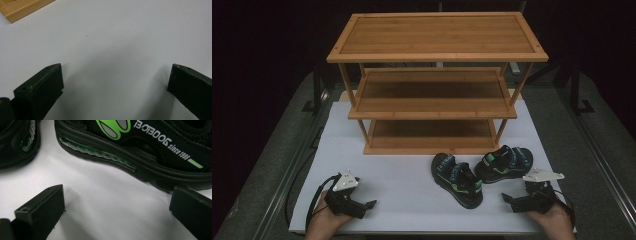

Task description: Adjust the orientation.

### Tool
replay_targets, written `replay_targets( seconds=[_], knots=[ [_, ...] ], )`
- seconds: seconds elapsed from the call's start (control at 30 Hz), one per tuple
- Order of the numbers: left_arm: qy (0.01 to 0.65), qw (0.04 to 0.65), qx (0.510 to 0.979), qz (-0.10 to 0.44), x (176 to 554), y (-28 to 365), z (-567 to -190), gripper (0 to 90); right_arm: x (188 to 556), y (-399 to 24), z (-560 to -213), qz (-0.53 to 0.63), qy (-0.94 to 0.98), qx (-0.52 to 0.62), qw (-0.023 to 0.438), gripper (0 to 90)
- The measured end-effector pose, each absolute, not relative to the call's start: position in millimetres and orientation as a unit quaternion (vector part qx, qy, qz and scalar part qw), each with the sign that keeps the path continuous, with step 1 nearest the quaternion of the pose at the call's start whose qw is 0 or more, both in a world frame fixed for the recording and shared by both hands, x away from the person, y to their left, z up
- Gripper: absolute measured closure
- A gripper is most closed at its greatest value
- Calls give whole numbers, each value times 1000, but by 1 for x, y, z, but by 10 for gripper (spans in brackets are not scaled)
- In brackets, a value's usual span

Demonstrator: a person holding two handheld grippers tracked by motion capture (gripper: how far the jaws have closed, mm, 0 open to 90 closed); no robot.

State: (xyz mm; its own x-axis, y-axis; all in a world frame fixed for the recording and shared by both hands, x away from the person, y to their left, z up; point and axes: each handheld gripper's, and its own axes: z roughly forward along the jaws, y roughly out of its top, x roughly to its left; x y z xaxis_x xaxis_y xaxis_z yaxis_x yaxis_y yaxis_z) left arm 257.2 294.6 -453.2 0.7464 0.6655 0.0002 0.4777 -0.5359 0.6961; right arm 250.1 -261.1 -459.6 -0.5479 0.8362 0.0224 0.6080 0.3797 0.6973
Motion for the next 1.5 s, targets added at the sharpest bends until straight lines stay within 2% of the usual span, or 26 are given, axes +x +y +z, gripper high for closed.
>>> replay_targets(
  seconds=[0.7,0.8,0.83,1.5],
  knots=[
    [331,375,857,128,260,288,-436,0,250,-260,-459,333,814,444,171,0],
    [327,377,858,123,261,283,-431,9,250,-261,-459,334,813,444,171,0],
    [325,380,857,123,261,281,-429,36,250,-261,-459,334,814,445,171,0],
    [296,398,863,98,273,244,-404,42,250,-261,-459,335,814,444,172,0]
  ],
)
